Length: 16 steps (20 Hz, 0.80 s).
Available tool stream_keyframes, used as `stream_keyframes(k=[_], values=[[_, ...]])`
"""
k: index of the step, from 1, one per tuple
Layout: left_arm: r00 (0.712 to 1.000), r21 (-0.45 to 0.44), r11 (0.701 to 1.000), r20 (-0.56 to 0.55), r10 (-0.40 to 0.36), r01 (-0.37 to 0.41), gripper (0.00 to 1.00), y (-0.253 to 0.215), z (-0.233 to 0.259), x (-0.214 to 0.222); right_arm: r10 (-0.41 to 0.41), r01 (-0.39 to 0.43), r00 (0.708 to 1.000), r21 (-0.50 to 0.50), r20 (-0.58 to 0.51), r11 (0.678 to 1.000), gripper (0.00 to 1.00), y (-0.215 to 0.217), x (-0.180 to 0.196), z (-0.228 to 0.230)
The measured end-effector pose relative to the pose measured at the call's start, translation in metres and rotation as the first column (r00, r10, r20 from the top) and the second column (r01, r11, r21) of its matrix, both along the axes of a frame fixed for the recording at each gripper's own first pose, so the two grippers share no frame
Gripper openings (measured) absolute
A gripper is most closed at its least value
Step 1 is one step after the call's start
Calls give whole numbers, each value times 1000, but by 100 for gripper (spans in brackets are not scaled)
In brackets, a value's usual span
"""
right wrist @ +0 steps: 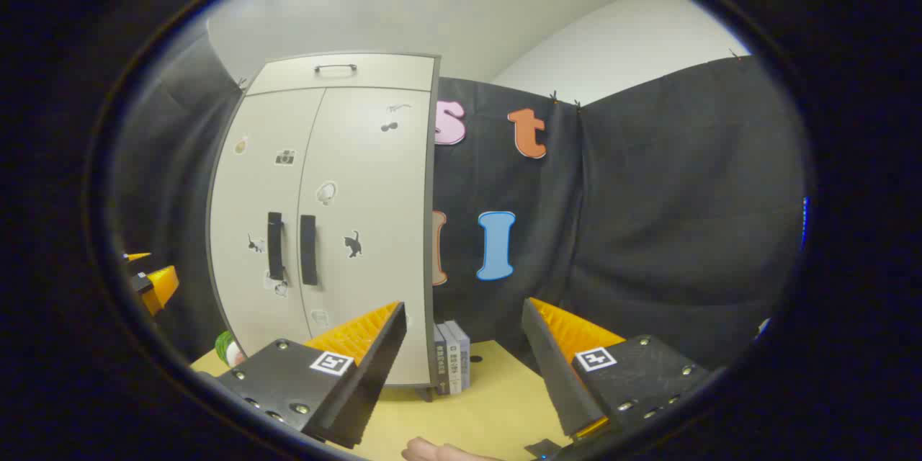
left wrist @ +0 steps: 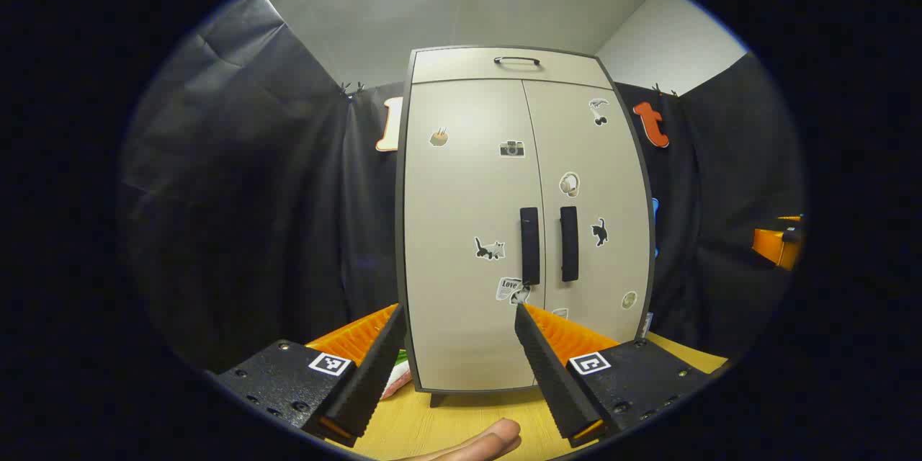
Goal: Open the right door of the double-door shoe cabinet with the right hand, and open the left door with the left hand.
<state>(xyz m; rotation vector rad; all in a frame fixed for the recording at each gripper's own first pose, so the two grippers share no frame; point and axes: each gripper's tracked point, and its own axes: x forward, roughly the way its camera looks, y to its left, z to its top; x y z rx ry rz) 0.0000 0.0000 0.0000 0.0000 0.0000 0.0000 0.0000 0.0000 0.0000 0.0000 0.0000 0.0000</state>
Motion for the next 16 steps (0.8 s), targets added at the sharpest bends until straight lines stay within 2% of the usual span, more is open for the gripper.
stream_keyframes(k=[3,6,7,8,10,11,14,15,16], values=[[999,-12,999,-19,-30,30,94,-7,-6,-1,3,-3,1000,0,-13,1000,96,3,0,-6],[999,-12,999,-18,-43,43,94,-10,-6,-3,-34,34,999,2,-23,999,94,-6,3,-10],[999,-8,999,-13,-43,43,94,-10,-5,-3,-40,40,999,3,-19,999,96,-6,6,-9],[999,-8,999,-11,-42,42,94,-10,-5,-3,-45,45,999,15,-21,999,94,-7,8,-8],[999,-13,999,-9,-41,41,94,-8,-5,-4,-28,30,999,43,-37,999,99,-3,7,-11],[999,-16,999,-7,-42,42,94,-6,-6,-5,-20,22,999,44,-41,999,96,-1,8,-12],[999,-22,999,-15,-42,41,94,-3,-10,-5,-16,16,999,13,-31,1000,96,1,8,-9],[999,-27,999,-16,-44,43,94,-2,-11,-4,-1,1,999,9,-34,1000,99,5,9,-9],[999,-29,999,-20,-47,46,94,-1,-13,-6,15,-15,999,6,-40,1000,96,12,12,-9]])
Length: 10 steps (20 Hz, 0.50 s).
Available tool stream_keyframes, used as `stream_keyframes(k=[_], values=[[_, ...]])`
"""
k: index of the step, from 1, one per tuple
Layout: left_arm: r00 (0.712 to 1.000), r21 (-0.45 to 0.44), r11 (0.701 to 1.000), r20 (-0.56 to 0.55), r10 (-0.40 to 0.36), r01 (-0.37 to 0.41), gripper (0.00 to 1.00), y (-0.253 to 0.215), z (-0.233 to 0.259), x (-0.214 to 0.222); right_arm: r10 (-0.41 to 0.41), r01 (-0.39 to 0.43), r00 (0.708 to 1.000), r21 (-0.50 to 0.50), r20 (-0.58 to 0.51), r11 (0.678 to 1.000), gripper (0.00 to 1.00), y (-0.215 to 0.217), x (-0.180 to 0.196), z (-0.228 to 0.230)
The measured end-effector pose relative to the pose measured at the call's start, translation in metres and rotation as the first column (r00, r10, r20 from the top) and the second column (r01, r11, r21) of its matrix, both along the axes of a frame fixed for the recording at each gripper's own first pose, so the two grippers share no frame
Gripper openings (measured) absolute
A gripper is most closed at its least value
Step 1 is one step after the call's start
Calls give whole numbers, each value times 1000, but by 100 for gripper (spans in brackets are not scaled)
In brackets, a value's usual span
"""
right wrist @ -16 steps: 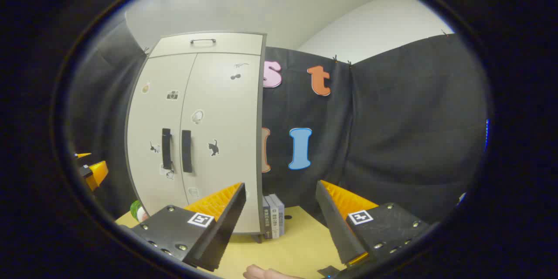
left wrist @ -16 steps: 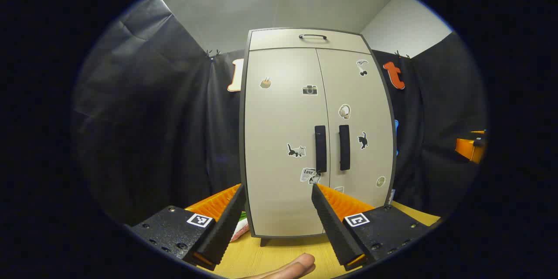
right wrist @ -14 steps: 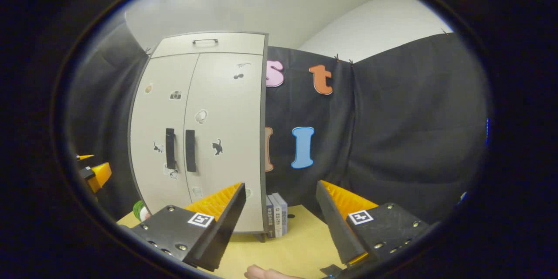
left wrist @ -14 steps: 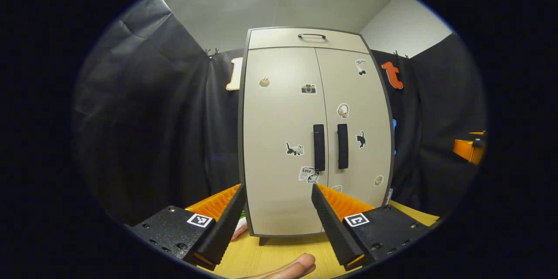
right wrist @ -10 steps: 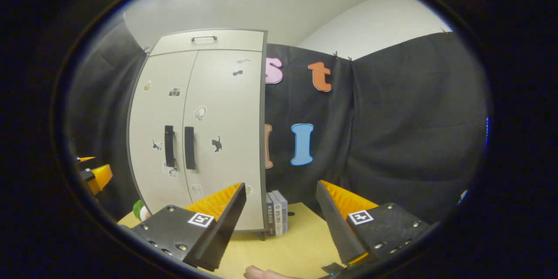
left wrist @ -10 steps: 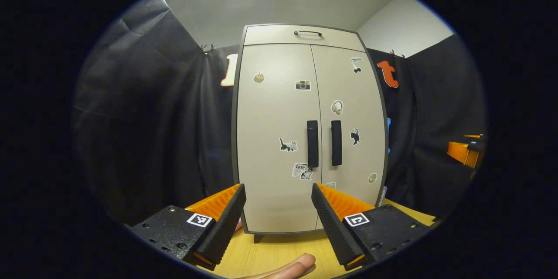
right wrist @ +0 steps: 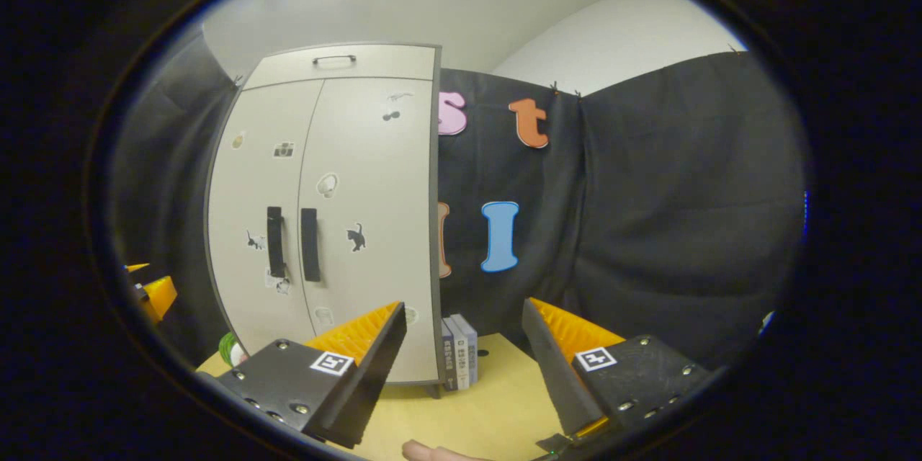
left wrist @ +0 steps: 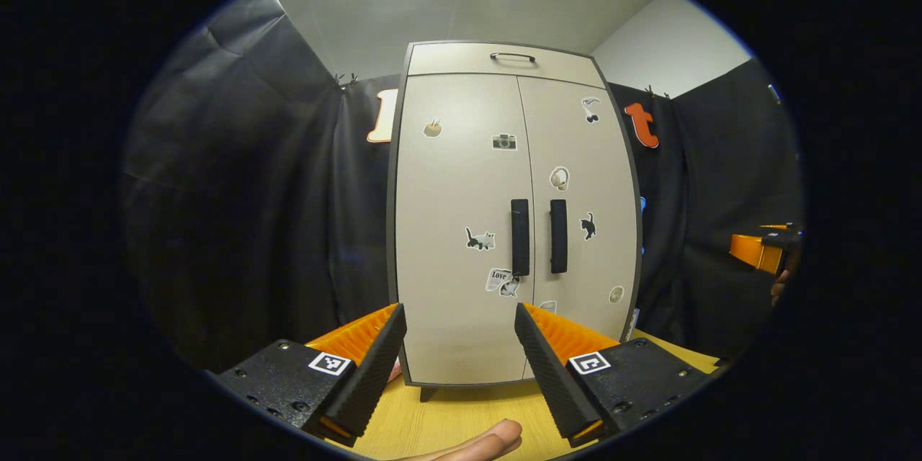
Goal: Open the right door of the double-door shoe cabinet with the right hand, and open the left door with the left hand.
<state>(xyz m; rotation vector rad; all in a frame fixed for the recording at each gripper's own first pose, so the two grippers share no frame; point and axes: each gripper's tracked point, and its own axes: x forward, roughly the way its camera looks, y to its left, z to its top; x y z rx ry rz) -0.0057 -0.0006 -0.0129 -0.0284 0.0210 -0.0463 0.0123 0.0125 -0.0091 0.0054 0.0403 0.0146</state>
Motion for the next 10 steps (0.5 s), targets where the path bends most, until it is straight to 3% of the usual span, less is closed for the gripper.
stream_keyframes(k=[4,10], values=[[1000,6,1000,-7,-6,6,94,7,-9,0,43,-43,999,-11,-22,999,96,33,30,-4],[999,-16,1000,-32,-15,14,95,18,-24,2,171,-170,985,25,-22,985,96,103,82,15]])
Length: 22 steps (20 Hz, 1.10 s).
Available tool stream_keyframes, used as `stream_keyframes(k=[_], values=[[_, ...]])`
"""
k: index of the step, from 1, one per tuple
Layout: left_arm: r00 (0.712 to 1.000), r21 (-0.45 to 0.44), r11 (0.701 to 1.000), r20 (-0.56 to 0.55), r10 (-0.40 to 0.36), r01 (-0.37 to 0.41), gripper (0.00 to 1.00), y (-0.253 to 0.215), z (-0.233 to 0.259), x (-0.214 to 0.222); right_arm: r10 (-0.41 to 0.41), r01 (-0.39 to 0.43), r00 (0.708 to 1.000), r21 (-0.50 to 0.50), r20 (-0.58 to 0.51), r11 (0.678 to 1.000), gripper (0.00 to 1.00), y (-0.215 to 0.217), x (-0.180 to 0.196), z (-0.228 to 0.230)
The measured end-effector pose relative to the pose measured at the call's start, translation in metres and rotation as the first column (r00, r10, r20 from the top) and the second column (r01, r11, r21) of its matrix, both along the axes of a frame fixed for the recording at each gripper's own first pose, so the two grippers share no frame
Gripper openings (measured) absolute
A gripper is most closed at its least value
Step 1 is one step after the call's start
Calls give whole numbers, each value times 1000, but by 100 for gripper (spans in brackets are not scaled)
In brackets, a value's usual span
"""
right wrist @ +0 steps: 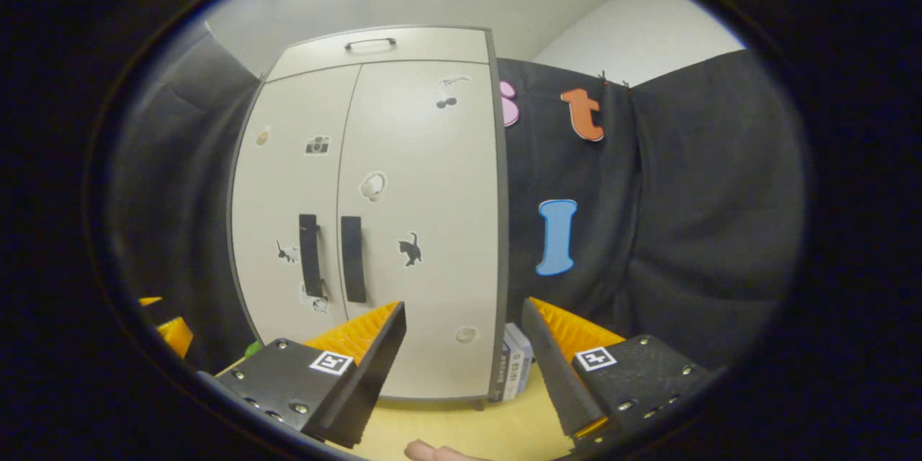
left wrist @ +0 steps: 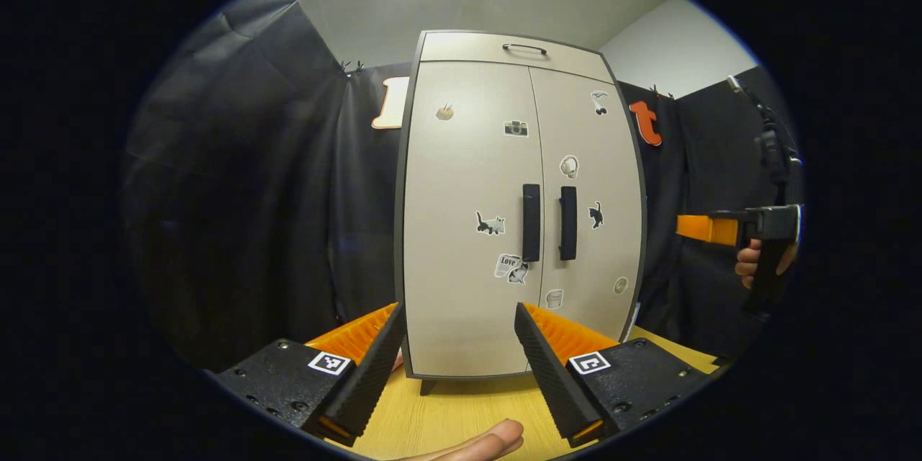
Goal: Open the right door of the double-door shoe cabinet with the right hand, and open the left door with the left hand.
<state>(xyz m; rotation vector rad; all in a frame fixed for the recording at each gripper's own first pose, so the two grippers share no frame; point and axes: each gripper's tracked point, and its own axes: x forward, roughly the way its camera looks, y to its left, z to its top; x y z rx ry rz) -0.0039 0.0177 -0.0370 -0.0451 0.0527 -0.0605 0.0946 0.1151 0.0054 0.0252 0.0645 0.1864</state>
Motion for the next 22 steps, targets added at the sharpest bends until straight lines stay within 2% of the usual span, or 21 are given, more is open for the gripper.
stream_keyframes(k=[3,6,8,12,15,18,19,20,22], values=[[1000,30,1000,1,-9,9,95,4,-8,1,49,-48,999,-16,18,999,94,35,29,11],[999,20,999,-19,-26,26,94,6,-17,-4,86,-87,996,45,24,995,94,70,51,19],[1000,24,999,-17,-26,26,94,10,-20,-7,152,-155,988,77,35,985,96,98,62,23],[1000,32,999,-10,-29,29,95,17,-22,-15,171,-173,984,45,40,984,94,128,86,17],[999,17,999,-18,-39,39,94,17,-27,-16,197,-197,980,7,4,980,96,151,99,-1],[999,18,999,-30,-43,43,95,19,-32,-15,181,-181,983,4,-25,983,94,163,113,-14],[999,20,999,-33,-40,40,95,21,-34,-15,184,-184,982,6,-46,983,96,168,115,-20],[999,19,999,-36,-35,36,94,23,-36,-15,192,-192,980,2,-56,981,94,174,118,-26],[999,12,1000,-38,-26,26,95,26,-39,-13,144,-145,988,-28,-58,989,78,169,124,-31]])
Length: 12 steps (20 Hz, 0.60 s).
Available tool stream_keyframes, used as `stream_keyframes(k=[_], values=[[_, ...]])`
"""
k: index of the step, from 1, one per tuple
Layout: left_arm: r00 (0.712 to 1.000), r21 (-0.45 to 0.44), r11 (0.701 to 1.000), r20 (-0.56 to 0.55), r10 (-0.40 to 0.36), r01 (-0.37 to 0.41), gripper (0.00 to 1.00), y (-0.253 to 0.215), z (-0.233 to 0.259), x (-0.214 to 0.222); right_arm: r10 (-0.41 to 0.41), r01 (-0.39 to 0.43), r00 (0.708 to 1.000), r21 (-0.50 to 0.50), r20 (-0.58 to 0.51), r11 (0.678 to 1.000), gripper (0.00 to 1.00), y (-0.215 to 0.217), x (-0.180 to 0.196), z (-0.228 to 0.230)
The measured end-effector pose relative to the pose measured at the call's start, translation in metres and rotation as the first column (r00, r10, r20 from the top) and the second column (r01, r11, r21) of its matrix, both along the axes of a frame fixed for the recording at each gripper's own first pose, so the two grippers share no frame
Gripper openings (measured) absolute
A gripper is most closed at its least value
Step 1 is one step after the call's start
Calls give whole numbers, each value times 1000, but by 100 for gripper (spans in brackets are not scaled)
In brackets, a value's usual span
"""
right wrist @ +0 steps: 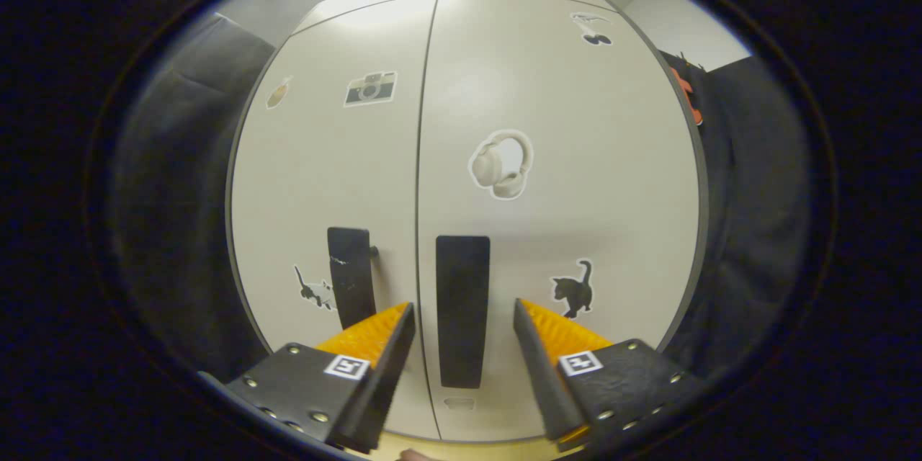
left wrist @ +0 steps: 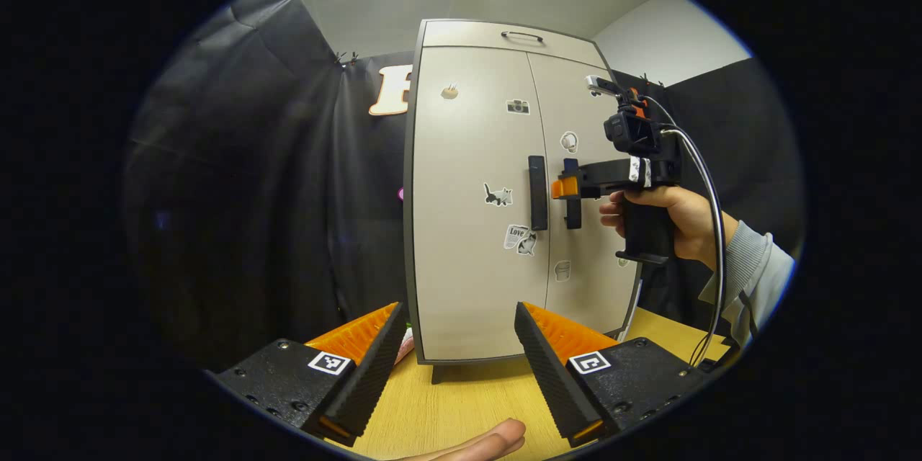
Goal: Open the right door of the double-door shoe cabinet with the right hand, and open the left door with the left hand.
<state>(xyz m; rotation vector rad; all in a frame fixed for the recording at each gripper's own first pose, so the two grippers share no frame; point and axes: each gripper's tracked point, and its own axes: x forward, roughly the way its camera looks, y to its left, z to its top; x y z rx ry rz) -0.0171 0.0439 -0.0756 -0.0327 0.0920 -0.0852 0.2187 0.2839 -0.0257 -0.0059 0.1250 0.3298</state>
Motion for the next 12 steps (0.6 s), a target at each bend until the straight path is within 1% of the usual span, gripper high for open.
stream_keyframes(k=[1,2,3,4,5,6,7,8,9,12], values=[[1000,-1,1000,0,4,-4,95,3,-1,0,11,-11,1000,15,-21,1000,54,7,-1,-5],[1000,-1,1000,-1,6,-6,95,5,-1,0,31,-31,998,5,-57,1000,51,15,0,-15],[1000,-1,1000,-2,8,-8,95,7,-2,-1,11,-11,1000,-12,-22,1000,50,11,4,-9],[1000,1,1000,-1,10,-10,93,8,-3,-1,6,-6,999,8,-46,1000,51,7,4,-23],[1000,0,1000,-2,15,-15,93,9,-3,-1,-1,2,999,29,-41,1000,28,3,-5,-8],[1000,-4,1000,-3,19,-19,93,10,-3,0,2,-1,998,19,-60,1000,28,9,2,-13],[1000,-7,1000,-5,22,-22,95,10,-4,1,5,-4,999,6,-46,1000,28,10,4,-12],[1000,-9,1000,-8,25,-25,93,10,-4,2,-1,1,999,-4,-51,1000,28,8,4,-13],[999,-9,1000,-15,28,-28,95,10,-6,2,-7,8,998,22,-65,1000,20,8,5,-15],[999,-5,999,-23,36,-36,95,11,-6,1,17,-16,997,19,-69,1000,19,7,1,-13]])
